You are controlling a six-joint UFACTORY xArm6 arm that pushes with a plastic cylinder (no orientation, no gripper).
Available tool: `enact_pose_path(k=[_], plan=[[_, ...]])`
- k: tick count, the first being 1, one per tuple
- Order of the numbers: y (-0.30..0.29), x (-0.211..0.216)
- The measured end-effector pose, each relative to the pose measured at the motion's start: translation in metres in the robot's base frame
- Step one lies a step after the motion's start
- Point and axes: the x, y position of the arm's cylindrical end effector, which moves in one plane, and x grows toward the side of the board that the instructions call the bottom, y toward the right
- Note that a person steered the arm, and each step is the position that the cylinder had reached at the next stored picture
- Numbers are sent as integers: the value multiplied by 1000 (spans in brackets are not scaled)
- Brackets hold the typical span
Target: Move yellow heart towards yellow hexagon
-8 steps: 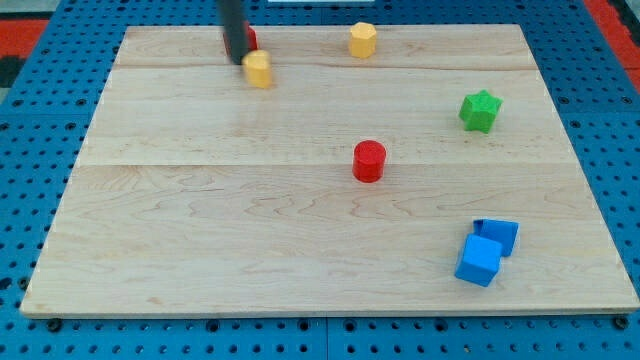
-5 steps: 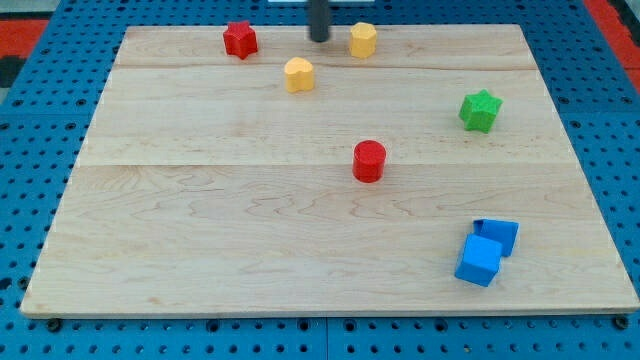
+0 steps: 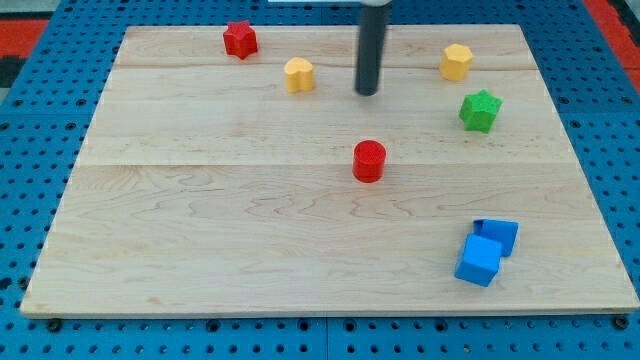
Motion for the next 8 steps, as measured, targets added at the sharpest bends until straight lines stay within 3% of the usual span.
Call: enact_pose_path(k=[3, 4, 5, 6, 7, 8], plan=[[-139, -55], [-106, -87], [-32, -72], [-8, -45], [-38, -14], [22, -28]])
